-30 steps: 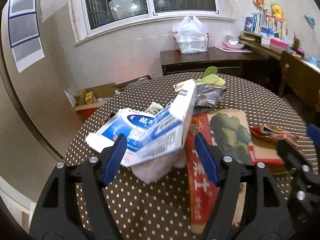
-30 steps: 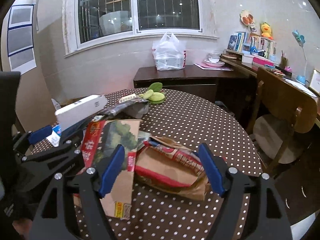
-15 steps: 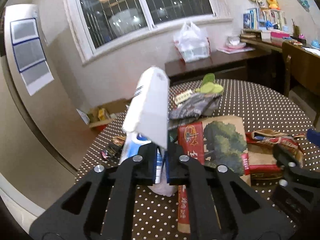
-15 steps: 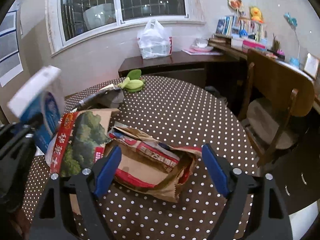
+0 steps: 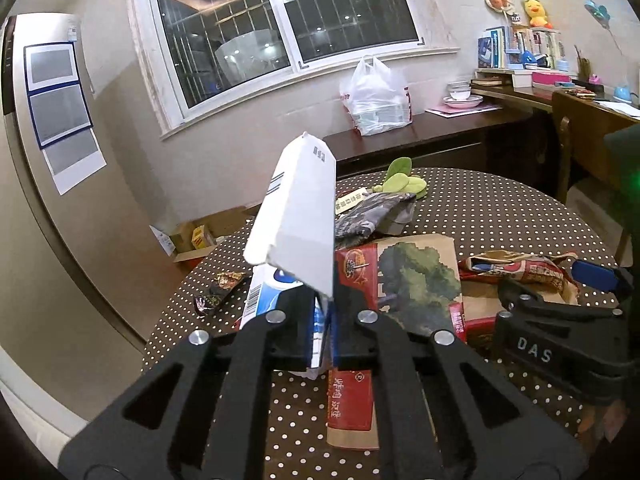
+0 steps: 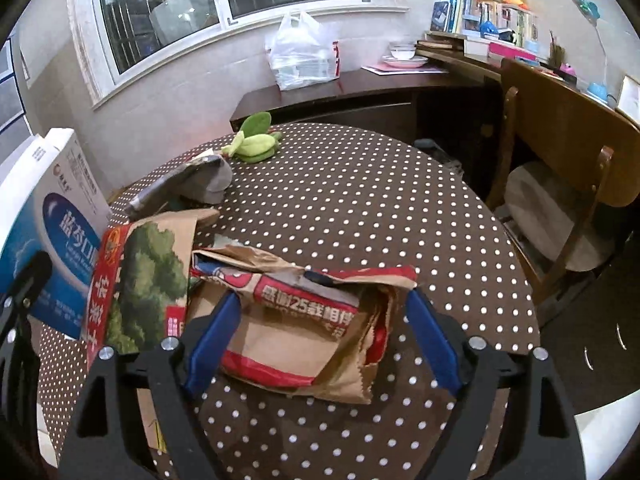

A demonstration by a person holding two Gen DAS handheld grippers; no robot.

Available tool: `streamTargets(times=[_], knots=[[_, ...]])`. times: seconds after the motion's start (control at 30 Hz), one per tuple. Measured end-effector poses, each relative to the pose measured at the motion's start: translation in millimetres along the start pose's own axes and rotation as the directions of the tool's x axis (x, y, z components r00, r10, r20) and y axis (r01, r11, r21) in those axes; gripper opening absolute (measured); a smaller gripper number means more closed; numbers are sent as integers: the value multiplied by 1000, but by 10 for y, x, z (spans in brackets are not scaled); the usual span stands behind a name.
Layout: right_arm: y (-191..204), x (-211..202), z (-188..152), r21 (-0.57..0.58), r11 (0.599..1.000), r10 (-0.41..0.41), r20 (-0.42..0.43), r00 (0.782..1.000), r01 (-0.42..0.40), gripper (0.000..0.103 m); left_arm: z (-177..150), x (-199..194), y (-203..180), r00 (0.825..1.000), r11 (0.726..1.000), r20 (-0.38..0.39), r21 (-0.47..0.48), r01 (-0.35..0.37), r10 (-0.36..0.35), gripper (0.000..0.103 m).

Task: Collect trash
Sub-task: 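Hold the box in the left tool while the right tool grasps the brown paper bag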

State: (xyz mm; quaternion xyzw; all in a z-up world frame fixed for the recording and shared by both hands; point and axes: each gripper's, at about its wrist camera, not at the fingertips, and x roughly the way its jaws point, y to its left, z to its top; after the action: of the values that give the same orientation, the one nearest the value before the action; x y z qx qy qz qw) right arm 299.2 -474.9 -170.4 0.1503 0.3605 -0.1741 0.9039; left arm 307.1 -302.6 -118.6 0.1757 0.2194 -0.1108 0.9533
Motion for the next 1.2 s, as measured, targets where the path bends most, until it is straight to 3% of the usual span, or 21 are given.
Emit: streamTargets(times=[0.03, 0.07, 0.13, 0.2, 0.27, 0.6, 0.87, 1.2], knots=[[1, 5, 4, -4, 1000, -2, 1, 1000, 2, 82, -1, -2, -1, 1000, 1000, 0, 1, 1, -1, 6], [11, 3, 4, -9, 1000, -2, 4, 1000, 2, 73, 1, -5, -3, 1000, 1000, 0, -2, 0, 0, 6], [33, -11, -5, -17, 1000, 19, 7, 1000, -19, 67, 7, -13, -1, 1000, 1000, 1, -7, 7, -7, 6], [39, -44, -14, -25, 999, 30, 17, 999, -29, 54, 12, -25, 0, 1000, 1000, 3, -10, 10, -10, 6], [36, -79, -37, -26, 998, 52, 21, 998, -52, 32, 12, -44, 20, 1000, 1000, 6, -16, 17, -16, 6], [56, -436, -132, -32, 996, 88, 106, 991, -85, 23, 46, -295, 240, 998, 996, 37, -75, 48, -45, 6], [178, -1010, -104, -51, 998, -17, 263, 965, 32, 23, 103, -558, 527, 991, 980, 80, -159, 118, -106, 6], [596, -1536, -146, -135, 991, 40, 339, 940, 6, 23, 5, -880, 987, 982, 955, 118, -245, 170, -145, 5]])
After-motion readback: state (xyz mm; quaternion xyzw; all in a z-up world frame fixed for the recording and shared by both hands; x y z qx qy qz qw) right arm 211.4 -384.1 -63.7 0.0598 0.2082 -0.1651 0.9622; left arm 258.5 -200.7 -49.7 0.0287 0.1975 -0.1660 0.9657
